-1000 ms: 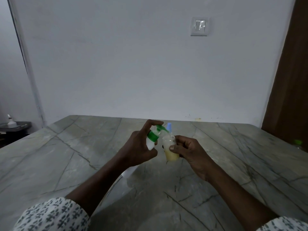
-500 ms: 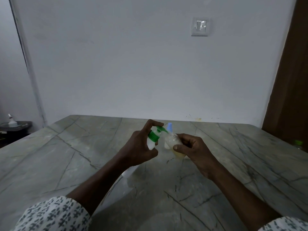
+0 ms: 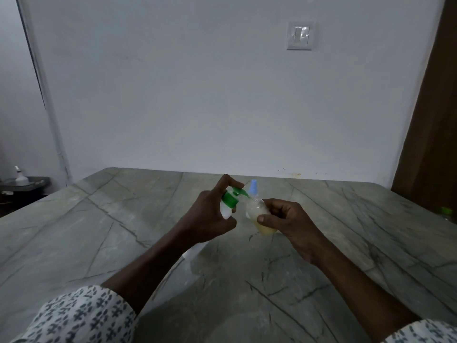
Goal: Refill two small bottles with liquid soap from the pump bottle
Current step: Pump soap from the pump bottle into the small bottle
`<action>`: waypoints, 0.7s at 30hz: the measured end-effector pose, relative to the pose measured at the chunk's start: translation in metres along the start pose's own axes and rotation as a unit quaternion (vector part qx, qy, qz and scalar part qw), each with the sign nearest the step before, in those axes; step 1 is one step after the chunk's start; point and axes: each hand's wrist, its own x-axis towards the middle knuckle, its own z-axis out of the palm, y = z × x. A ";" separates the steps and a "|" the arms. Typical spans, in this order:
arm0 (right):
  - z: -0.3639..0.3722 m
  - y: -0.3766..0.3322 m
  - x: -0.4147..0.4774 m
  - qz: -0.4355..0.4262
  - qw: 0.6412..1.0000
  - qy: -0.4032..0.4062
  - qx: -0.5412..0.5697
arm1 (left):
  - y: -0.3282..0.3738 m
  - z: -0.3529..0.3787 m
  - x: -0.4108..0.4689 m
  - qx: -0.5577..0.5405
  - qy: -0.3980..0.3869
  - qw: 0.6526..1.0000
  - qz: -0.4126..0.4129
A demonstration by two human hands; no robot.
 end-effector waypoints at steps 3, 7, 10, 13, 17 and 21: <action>0.000 -0.002 0.000 0.003 1.000 -0.007 0.006 | 0.000 -0.001 0.000 -0.003 -0.008 1.000 -0.002; -0.005 -0.004 0.001 0.015 0.999 -0.031 0.021 | 0.000 -0.002 0.000 -0.005 -0.017 1.000 -0.002; -0.009 -0.005 0.002 0.032 0.998 -0.055 0.014 | 0.001 -0.002 0.000 -0.005 -0.023 1.000 0.003; -0.011 -0.007 0.004 0.034 0.997 -0.062 0.010 | 0.001 -0.001 0.001 -0.002 -0.024 1.000 -0.001; -0.012 -0.009 0.006 0.032 0.997 -0.066 -0.002 | 0.001 -0.001 0.001 0.000 -0.018 1.000 -0.009; -0.011 -0.008 0.006 0.030 0.997 -0.068 0.003 | 0.001 -0.002 0.001 -0.002 -0.023 1.000 -0.011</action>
